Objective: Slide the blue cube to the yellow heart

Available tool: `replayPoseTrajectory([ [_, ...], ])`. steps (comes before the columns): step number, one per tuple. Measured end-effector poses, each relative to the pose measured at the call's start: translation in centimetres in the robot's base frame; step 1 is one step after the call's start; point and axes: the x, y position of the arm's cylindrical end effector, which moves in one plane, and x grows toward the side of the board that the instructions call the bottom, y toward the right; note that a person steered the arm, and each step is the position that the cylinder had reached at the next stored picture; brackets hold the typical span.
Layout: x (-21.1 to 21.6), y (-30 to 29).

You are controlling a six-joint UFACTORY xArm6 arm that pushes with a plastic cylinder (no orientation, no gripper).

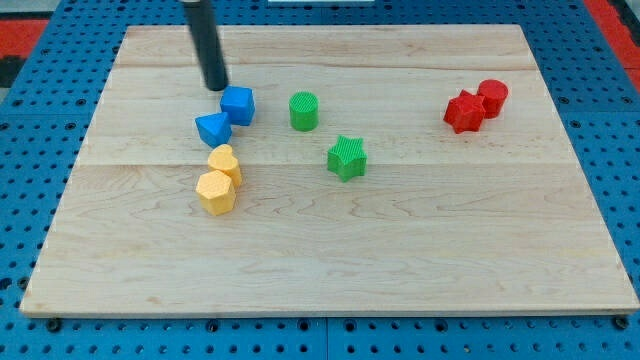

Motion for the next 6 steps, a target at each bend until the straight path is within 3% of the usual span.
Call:
replayPoseTrajectory([
  [2, 6.0, 3.5],
  [4, 3.2, -4.5],
  [6, 9.6, -0.9],
])
